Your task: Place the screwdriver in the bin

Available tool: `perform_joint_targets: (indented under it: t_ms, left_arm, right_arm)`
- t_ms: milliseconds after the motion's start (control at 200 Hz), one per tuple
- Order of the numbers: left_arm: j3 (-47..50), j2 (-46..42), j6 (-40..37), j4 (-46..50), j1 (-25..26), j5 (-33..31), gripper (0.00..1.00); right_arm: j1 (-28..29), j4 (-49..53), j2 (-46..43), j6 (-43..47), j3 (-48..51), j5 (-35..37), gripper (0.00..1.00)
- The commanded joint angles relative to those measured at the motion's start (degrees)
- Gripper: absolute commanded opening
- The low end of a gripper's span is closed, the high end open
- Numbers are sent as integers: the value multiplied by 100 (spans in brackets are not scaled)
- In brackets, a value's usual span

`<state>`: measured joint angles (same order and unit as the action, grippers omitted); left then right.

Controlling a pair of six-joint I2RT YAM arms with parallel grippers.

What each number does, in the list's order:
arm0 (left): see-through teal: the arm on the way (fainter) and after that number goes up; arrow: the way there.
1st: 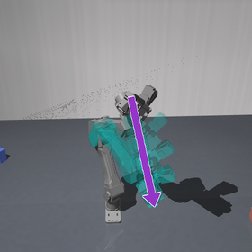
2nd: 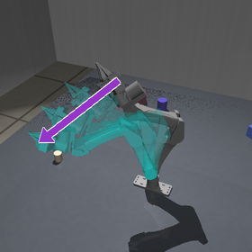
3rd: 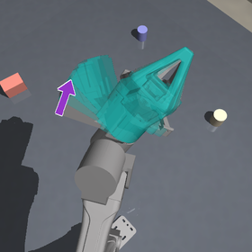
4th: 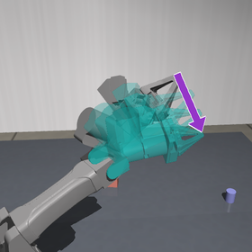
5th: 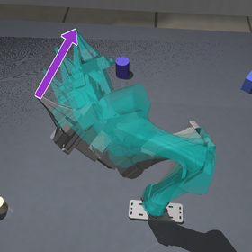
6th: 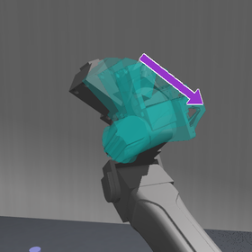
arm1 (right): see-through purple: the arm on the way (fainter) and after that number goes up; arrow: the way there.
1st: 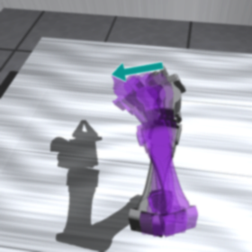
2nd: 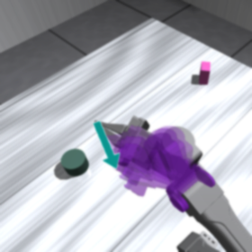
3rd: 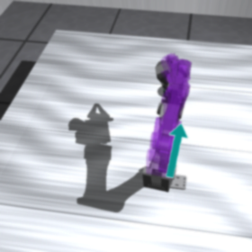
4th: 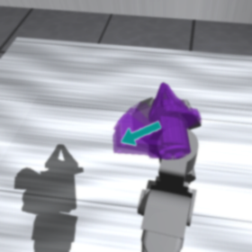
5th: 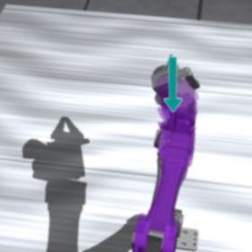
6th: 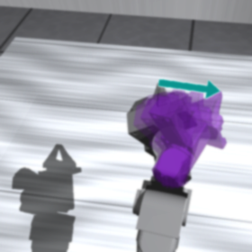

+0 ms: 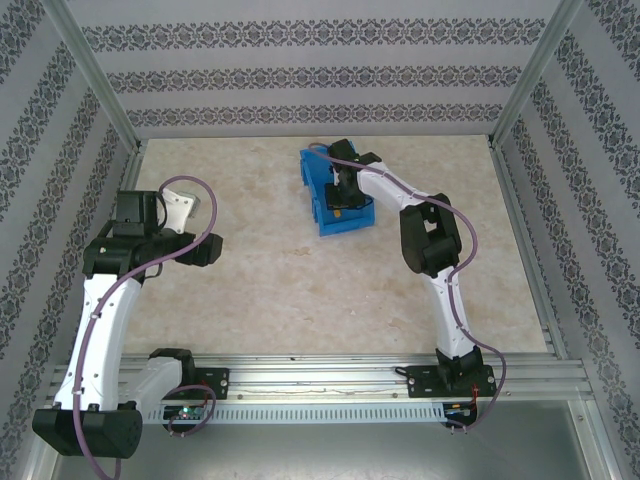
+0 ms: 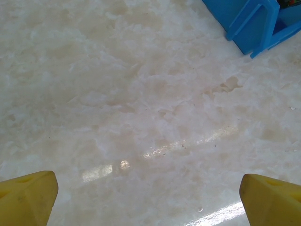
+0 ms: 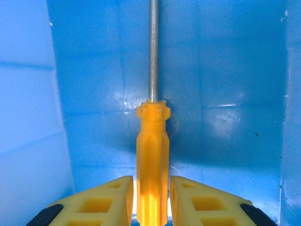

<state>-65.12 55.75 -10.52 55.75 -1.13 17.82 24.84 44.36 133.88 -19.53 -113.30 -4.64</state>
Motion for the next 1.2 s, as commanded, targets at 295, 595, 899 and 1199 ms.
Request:
perform_joint_targets:
  t_ms: [295, 595, 899, 1199]
  left_arm:
    - [165, -185, -237, 145, 7, 99, 99]
    - [221, -104, -114, 16, 12, 75, 99]
    - [363, 9, 285, -312, 24, 19, 99]
    - [740, 111, 292, -776, 18, -172, 95]
  right_arm:
    - [-32, 194, -637, -73, -92, 286, 31]
    - [240, -699, -2534, -64, 1591, 465, 40]
    - [603, -2416, -5465, -284, 4632, 1048, 65]
    - [592, -2059, -7560, -311, 6175, 1067, 70]
